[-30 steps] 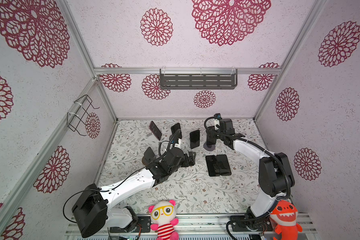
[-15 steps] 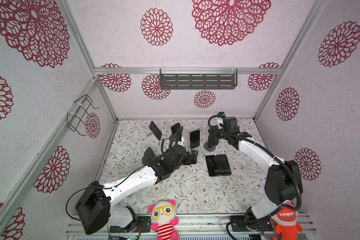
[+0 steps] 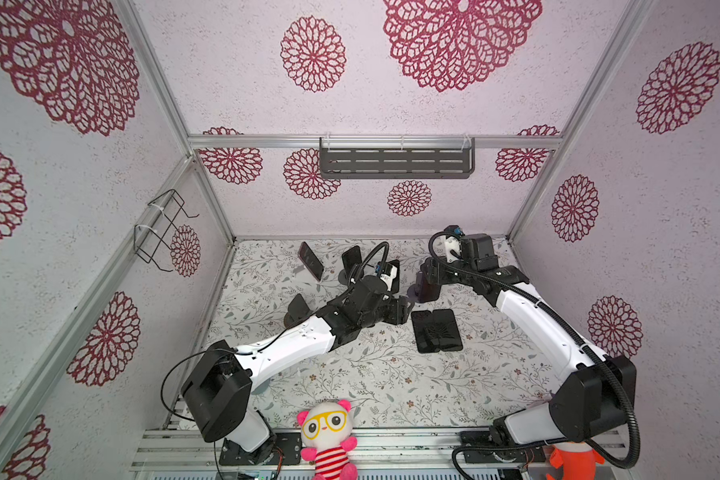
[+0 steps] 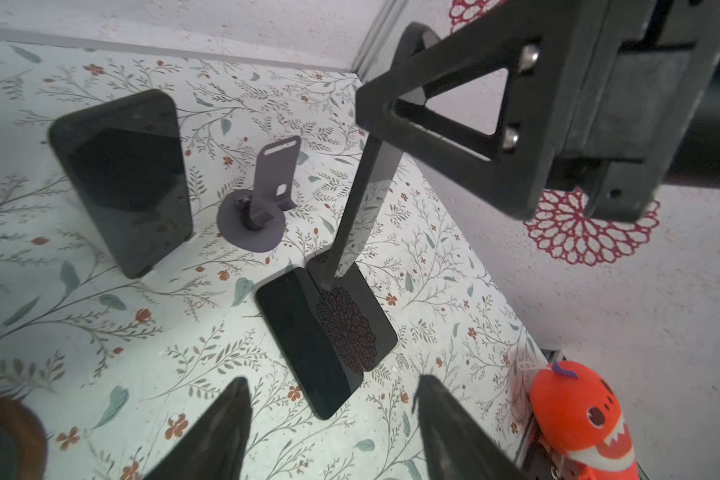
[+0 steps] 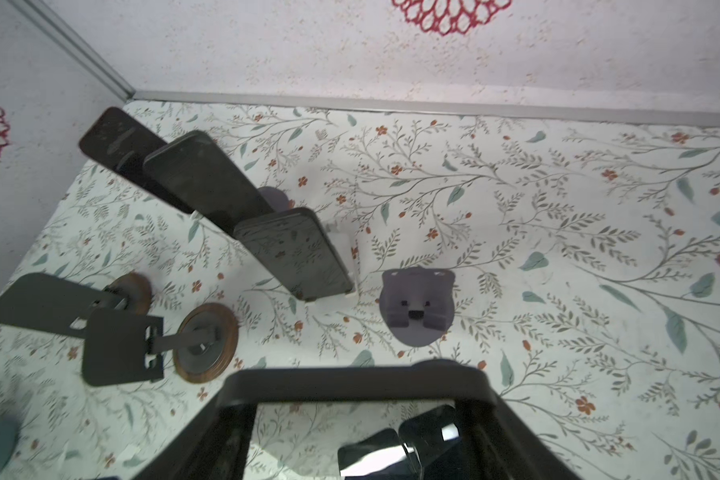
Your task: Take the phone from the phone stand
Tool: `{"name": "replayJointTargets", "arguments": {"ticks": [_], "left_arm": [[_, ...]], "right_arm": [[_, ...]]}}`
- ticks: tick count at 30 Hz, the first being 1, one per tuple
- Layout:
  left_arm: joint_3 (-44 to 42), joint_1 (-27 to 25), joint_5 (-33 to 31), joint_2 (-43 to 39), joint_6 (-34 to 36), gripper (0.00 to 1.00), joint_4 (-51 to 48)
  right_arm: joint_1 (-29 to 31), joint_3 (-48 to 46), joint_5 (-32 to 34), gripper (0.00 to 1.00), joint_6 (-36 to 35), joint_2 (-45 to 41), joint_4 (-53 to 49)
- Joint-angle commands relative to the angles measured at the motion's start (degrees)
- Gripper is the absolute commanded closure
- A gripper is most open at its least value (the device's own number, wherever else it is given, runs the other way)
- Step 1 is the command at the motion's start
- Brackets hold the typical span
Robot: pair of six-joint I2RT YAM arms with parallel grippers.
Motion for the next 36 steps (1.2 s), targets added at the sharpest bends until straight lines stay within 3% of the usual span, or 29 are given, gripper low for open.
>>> {"name": "replayJointTargets", "arguments": {"ticks": [1,5,11,19,24,27,31,36], "left_arm": [[2.1,2.2,6.8,1.9,2.6,0.39,1.1],[3.9,2.6,11.1,3.5,3.4,0.38,2.5],[4.7,2.9,11.2,5.9,2.2,0.41,2.3],[5.0,2.9,11.6,7.3,1.5,0.67,3.7],[4.8,2.9,11.4,6.8,1.1,0.83,3.9],[4.5,2.9,11.6,6.5,0.3,0.92,4.0],[3.9,2.9,11.6,6.1,-2.5,0.96,4.3],[3.3,2.9,10.6,5.7,-6.7,0.98,2.5]], "right_arm": [[-0.2,-0.6,-9.1,0.33,0.3,-4.3,-1.4],[-0.6,-3.1,-17.3,0.33,0.7,-5.9,-0.1],[-0.7,-4.6,-19.0,0.34,2.2,-6.9,1.1],[-0.7,-5.0,-20.4,0.35,3.2,-6.8,2.2],[-0.8,-5.2,-20.1,0.35,3.0,-6.3,2.1],[-0.8,-5.3,-19.0,0.25,3.1,-6.3,1.8],[-2.6,-5.6,-15.9,0.13,3.4,-7.3,0.8],[-8.3,-7.8,-9.0,0.11,3.4,-9.8,-2.5]]}}
